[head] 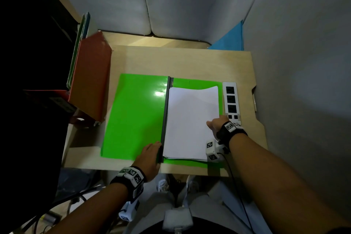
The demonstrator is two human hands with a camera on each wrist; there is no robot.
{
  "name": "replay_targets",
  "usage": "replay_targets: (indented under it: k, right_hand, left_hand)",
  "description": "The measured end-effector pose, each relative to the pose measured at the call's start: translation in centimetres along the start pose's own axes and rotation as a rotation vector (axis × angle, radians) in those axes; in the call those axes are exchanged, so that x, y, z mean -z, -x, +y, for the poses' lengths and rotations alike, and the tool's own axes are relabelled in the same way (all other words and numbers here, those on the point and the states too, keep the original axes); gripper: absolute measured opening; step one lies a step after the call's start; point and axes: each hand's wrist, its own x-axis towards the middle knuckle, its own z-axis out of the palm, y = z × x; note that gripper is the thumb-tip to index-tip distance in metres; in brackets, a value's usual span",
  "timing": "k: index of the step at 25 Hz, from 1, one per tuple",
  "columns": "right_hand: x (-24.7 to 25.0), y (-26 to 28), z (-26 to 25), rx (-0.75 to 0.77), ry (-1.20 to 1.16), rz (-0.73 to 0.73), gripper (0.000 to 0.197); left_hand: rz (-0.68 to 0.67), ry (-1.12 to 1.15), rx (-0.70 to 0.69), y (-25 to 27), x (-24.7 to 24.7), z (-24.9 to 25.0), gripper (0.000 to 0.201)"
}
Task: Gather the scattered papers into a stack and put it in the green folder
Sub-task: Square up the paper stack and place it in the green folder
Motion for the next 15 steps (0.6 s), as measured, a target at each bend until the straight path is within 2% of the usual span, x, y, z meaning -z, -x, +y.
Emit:
replay_targets:
  k: [1, 3, 5, 6, 8, 9, 10, 12, 15]
  right_hand:
    - [-0.1, 0.3, 0.2, -0.004, -0.014, 0.000, 0.044]
    - [0.0, 0.1, 0.0, -0.068, -0.297, 0.089, 0.049]
    - [-0.2, 0.2, 0.0, -0.039, -0.235, 0.229, 0.059]
    - [-0.3, 0.3, 0.0, -0.057, -0.202, 0.276, 0.067]
    - [-0.8, 0.9, 0.5, -0.061, -0.125, 0.358, 0.081]
    - [-1.2, 1.4, 0.9, -0.076, -0.091, 0.375, 0.083]
    - [-1.8, 1.7, 1.6, -0.089, -0.060, 0.369, 0.082]
    - [-3.2, 2.4, 3.2, -0.104, 0.055, 0.364, 0.076]
    - [-4.5, 3.2, 4.4, -0.105, 0.177, 0.368, 0.064]
  left_hand:
    - [0.000, 0.003, -0.002, -0.1, -0.1, -0.1, 0.073]
    - [-0.006, -0.002, -0.016, 0.0, -0.1, 0.0, 0.071]
    - [0.021, 0.018, -0.009, -0.1, 0.2, 0.0, 0.067]
    - [0.085, 0.054, 0.031, -0.3, 0.9, -0.2, 0.064]
    - [0.319, 0.109, 0.199, -1.9, 3.0, -2.1, 0.059]
    - [0.411, 0.130, 0.336, -2.9, 4.5, -3.6, 0.062]
    - [0.444, 0.158, 0.480, -3.8, 5.9, -5.3, 0.069]
    - [0.390, 0.239, 0.687, -4.9, 8.2, -8.3, 0.082]
    - [0.337, 0.270, 0.809, -5.8, 9.3, -10.6, 0.088]
